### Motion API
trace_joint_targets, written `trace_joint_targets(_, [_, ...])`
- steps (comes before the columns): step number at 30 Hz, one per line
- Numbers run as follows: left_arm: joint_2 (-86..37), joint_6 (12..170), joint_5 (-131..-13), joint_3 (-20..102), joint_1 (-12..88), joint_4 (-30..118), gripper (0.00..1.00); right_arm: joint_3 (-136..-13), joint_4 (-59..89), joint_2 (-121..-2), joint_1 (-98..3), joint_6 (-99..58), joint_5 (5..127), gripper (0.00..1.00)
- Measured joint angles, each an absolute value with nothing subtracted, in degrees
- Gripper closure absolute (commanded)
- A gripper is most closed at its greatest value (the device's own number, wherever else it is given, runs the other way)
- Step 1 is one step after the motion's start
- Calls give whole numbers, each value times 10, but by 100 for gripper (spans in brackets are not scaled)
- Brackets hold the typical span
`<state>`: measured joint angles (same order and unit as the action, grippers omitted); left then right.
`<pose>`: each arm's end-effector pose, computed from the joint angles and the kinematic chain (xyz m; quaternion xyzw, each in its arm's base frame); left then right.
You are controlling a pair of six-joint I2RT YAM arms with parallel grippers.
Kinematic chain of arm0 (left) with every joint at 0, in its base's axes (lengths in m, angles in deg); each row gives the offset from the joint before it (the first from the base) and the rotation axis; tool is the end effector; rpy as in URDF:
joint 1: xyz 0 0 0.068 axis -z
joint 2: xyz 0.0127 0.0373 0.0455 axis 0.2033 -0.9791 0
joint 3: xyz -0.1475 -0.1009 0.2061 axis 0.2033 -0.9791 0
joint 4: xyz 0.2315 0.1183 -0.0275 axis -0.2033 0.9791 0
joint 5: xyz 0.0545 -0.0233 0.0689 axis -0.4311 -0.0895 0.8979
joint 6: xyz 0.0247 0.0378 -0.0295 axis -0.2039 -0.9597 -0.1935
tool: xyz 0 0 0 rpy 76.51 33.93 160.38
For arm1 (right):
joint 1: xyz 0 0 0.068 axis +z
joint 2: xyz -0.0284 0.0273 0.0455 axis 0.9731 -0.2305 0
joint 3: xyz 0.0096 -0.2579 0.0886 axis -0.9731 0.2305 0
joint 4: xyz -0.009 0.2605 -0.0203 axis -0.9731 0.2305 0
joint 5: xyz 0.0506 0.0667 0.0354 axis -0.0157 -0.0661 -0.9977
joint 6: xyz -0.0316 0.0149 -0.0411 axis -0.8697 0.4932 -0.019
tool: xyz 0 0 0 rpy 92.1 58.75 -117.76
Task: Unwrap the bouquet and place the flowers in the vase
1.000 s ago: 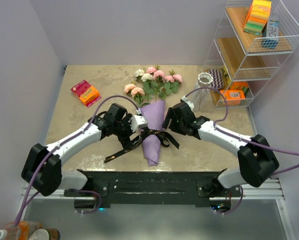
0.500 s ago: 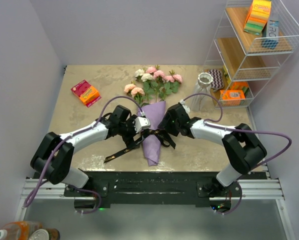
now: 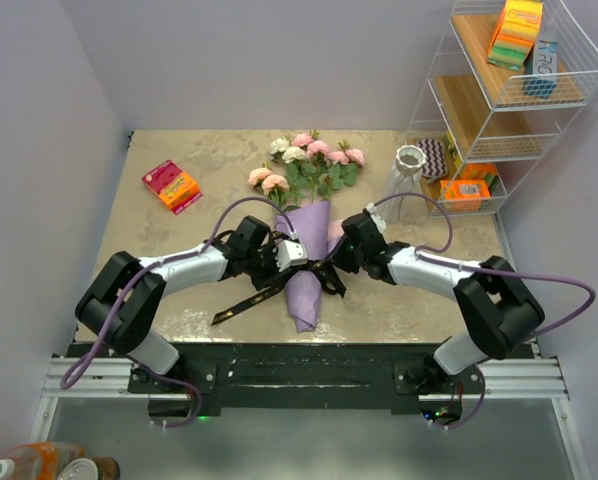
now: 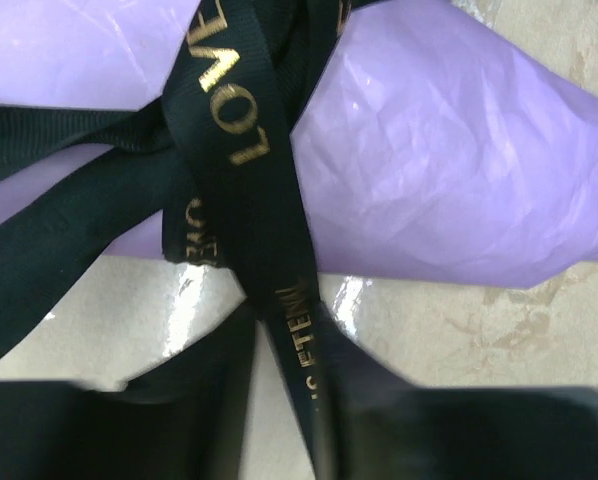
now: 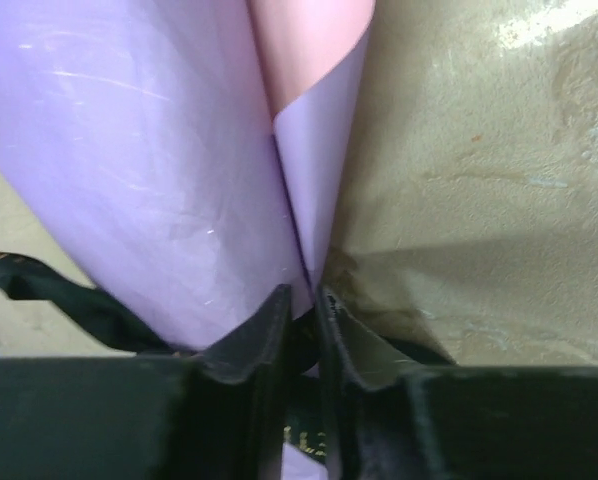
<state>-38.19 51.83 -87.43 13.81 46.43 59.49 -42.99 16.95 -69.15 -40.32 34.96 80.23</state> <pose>0.2317 -0.1777 0.1587 0.5326 0.7772 -0.2129 0.2587 0.2485 0.1779 0.1684 0.2300 0.9003 0.2435 0.2781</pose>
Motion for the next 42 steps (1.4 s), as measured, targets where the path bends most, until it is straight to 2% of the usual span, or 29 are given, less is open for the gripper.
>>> trace_joint_targets(3, [-383,515,-869,138,468,589,100,-424,166,-668,-403,350,803,93])
trace_joint_targets(6, [-383,515,-862,138,469,586,100,-421,165,-642,-403,349,805,99])
trace_joint_targets(8, [-382,515,-858,138,469,586,100,-417,162,-622,-403,344,807,96])
trace_joint_targets(10, [-379,515,-854,137,469,586,100,-412,161,-604,-403,338,808,82])
trace_joint_targets(11, [-375,515,-852,135,469,586,100,-408,159,-595,-403,331,812,64])
trace_joint_targets(13, [-364,515,-849,131,469,588,100,-396,159,-575,-403,312,822,46])
trace_joint_targets(14, [-357,515,-849,129,469,591,100,-391,161,-566,-403,300,829,34])
trace_joint_targets(16, [-344,515,-849,129,469,599,98,-381,164,-550,-403,280,841,27])
trace_joint_targets(17, [-338,515,-850,129,469,604,91,-376,163,-544,-403,271,848,25])
trace_joint_targets(21, [-324,514,-868,131,469,636,62,-346,165,-534,-403,241,864,25])
trace_joint_targets(27, [-324,514,-896,131,469,670,44,-316,153,-551,-403,214,869,29])
trace_joint_targets(30, [-323,514,-903,131,469,676,39,-305,140,-564,-403,202,872,31])
trace_joint_targets(42, [-344,530,-891,119,469,609,37,-301,66,-619,-403,147,880,34])
